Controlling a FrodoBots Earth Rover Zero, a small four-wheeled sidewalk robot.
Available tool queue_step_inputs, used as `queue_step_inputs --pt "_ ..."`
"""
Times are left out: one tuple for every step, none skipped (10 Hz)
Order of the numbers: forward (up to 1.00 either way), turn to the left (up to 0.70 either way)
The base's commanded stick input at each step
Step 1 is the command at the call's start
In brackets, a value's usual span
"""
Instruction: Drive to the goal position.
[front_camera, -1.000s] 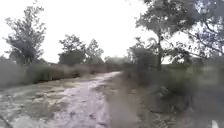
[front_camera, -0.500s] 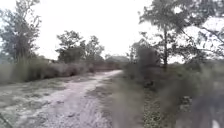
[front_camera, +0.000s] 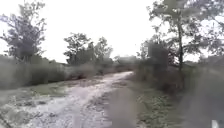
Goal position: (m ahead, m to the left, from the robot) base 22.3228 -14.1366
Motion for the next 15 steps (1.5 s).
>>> queue_step_inputs --pt "1.00 0.22" --pt "1.00 0.27" --pt "1.00 0.18" --pt "1.00 0.00" --pt "1.00 0.00" --pt "1.00 0.00" --pt "1.00 0.00" --pt "1.00 0.00" --pt "1.00 0.00" --pt "1.00 0.00" --pt "1.00 0.00" --pt "1.00 0.00" --pt "1.00 0.00" --pt "1.00 0.00" --pt "1.00 0.00"
